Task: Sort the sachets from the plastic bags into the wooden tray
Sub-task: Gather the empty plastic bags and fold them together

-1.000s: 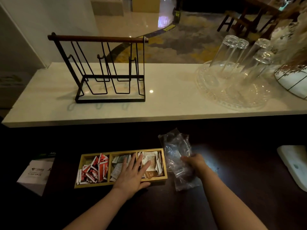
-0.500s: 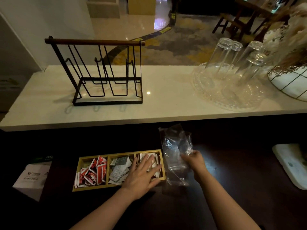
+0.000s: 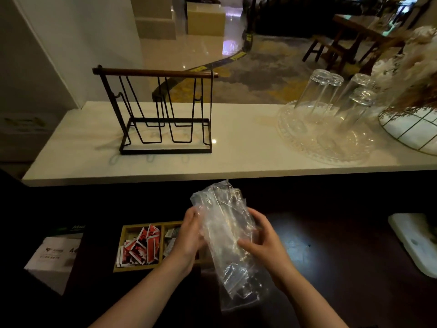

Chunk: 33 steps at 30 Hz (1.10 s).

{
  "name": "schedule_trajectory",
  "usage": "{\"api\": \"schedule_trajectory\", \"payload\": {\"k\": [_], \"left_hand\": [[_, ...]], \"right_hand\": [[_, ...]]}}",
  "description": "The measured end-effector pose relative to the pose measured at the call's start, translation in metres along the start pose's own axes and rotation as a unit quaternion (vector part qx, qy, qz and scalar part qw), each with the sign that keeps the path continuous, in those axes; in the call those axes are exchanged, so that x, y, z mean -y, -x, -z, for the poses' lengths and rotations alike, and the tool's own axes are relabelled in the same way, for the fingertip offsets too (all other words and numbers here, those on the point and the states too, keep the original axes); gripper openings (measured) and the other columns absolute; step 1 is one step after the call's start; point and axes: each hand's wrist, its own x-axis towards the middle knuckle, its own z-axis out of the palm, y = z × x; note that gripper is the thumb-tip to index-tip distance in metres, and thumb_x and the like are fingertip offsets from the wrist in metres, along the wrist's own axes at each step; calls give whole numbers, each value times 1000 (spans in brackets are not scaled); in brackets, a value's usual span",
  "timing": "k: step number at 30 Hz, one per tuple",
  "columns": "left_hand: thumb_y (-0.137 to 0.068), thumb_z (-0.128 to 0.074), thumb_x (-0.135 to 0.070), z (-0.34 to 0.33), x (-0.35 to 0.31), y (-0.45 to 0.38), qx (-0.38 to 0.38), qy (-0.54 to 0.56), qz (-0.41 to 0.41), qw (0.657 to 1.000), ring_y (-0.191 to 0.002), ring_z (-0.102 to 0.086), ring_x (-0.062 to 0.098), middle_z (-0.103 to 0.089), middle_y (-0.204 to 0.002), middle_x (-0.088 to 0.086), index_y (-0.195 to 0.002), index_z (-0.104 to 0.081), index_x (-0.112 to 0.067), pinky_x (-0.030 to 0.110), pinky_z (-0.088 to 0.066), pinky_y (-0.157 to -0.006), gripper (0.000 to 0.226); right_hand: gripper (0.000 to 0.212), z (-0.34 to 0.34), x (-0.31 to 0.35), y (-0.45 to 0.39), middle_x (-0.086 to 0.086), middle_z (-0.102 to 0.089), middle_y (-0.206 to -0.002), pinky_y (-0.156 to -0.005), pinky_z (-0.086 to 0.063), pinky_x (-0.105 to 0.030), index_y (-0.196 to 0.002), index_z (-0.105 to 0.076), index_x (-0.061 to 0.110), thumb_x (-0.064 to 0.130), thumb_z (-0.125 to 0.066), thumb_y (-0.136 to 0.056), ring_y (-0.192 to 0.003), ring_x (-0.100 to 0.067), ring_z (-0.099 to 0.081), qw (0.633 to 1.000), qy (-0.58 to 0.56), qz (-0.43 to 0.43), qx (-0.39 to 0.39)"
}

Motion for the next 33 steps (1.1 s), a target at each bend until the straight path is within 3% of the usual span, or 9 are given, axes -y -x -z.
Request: {"api": "schedule_trajectory", "payload": {"k": [5, 8, 11, 14, 17, 21, 24, 27, 33], "left_hand": [[-90, -57, -28, 15, -2, 14, -23, -34, -30, 999, -94, -70, 19, -66, -112, -1, -123, -48, -24, 29, -59, -64, 34], [-94, -52, -22, 16, -3, 18, -66, -116, -8, 991, -88, -68, 21, -69, -100, 7, -102, -61, -16, 35, -58, -74, 14], [-94, -51, -20, 18, 0, 17, -120, -101, 14, 988, -86, -64, 22, -66, -95, 7, -92, -63, -12, 39, -54, -76, 15], [-98, -42, -18, 22, -7, 19, -153, -61, -8, 986, -79, -61, 14, -63, -89, 0, -90, -62, -11, 30, -49, -63, 22], [-99, -43, -29, 31, -11, 14, -179, -25, -3, 984, -81, -68, 23, -68, -92, 6, -98, -63, -12, 41, -57, -71, 27], [-92, -43, -53, 38, -18, 12, -196, 31, 7, 980, -84, -68, 28, -69, -95, 10, -101, -65, -16, 49, -58, -76, 43], [-92, -31, -59, 40, -21, 12, -178, 48, 8, 983, -89, -67, 21, -70, -101, 7, -107, -66, -17, 32, -50, -65, 57], [-92, -26, -62, 48, -24, 12, -151, 85, 25, 985, -87, -71, 25, -75, -94, 10, -100, -69, -17, 34, -54, -67, 63], [-100, -37, -34, 55, -20, 16, -168, -6, -100, 981, -84, -70, 26, -72, -98, 11, -103, -65, -22, 29, -54, -61, 31]], "right_hand": [[65, -25, -3, -1, -4, -70, -108, -84, -56, -44, -121, -54, 33, 7, -78, -66, -97, -25, -68, 999, -2, 1, -35], [55, -39, -1, -4, -4, -72, -103, -80, -58, -37, -117, -57, 27, 4, -78, -71, -92, -21, -70, 999, 1, 3, -45], [35, -49, 5, -5, 2, -73, -82, -59, -51, -18, -108, -62, 18, 6, -74, -78, -67, -6, -66, 997, -8, -1, -73], [23, -54, 4, -4, 2, -69, -67, -48, -43, -17, -98, -63, 15, 8, -73, -79, -56, -6, -57, 996, -14, 0, -87], [23, -54, 1, 0, 1, -68, -64, -50, -46, -24, -93, -62, 19, 12, -76, -77, -58, -13, -58, 996, 9, -13, -92], [33, -53, -4, 6, -2, -75, -85, -73, -58, -37, -95, -62, 24, 13, -80, -70, -78, -16, -71, 996, 76, -25, -39], [39, -53, -3, 11, 0, -74, -88, -69, -56, -23, -101, -63, 23, 8, -80, -69, -77, -6, -69, 993, 112, -23, -9], [44, -52, -1, 13, 1, -73, -90, -67, -53, -17, -104, -63, 25, 2, -78, -70, -78, -8, -68, 992, 124, -29, 8], [49, -47, -2, 19, -14, -71, -102, -79, -58, -31, -114, -61, 23, -2, -74, -73, -95, -32, -66, 996, 59, -54, 31]]}}
